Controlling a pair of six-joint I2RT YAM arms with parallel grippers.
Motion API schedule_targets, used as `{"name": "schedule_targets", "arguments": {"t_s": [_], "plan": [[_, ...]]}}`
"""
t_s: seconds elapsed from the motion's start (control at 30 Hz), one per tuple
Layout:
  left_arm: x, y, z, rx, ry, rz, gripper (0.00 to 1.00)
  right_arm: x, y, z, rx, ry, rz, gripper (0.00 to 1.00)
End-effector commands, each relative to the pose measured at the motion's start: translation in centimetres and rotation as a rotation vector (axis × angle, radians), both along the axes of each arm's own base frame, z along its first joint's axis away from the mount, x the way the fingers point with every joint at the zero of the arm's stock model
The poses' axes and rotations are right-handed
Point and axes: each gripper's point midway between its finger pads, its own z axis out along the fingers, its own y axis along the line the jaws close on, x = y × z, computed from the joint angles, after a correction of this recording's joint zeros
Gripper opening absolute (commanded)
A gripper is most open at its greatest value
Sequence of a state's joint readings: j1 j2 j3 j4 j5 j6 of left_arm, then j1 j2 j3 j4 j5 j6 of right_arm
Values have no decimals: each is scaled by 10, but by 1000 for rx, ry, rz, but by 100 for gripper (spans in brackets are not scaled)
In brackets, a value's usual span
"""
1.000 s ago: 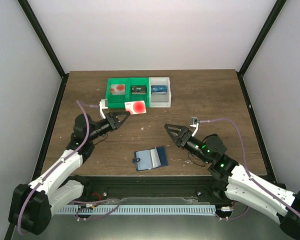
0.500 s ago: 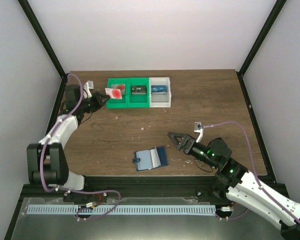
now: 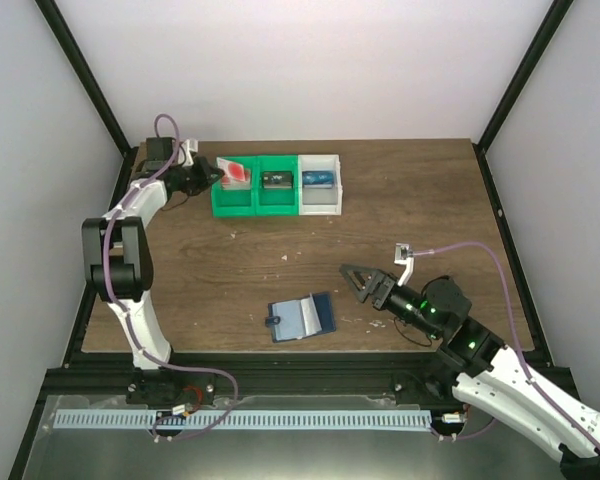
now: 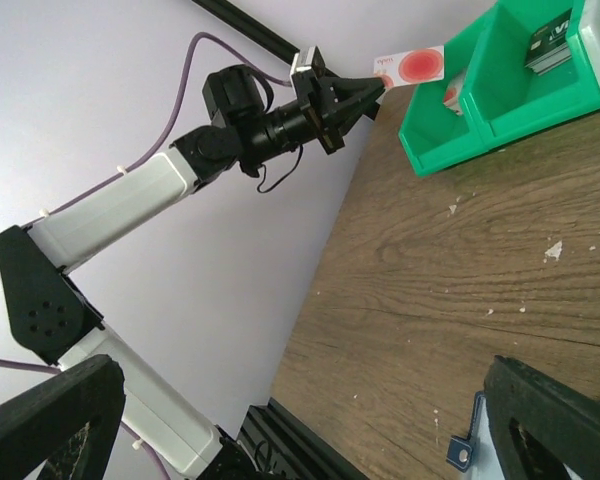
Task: Take the credit cards out of the card holder
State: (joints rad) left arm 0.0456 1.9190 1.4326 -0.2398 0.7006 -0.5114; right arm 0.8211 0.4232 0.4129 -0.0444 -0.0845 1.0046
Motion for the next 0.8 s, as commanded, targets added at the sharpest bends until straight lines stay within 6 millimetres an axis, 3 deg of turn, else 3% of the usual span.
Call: {"name": "schedule_targets", "arguments": {"t_s": [0.0,0.23,0.77], "plan": [[18,7,-3,57,5,-1,0,2,-5,14,-1,-27,-25,100],[40,8,-15,54,28,-2,0,6,-1,14,-17,-17,-28,100],[63,8,-46,49,83,22,0,9,-8,7,0,28,-71,100]]}}
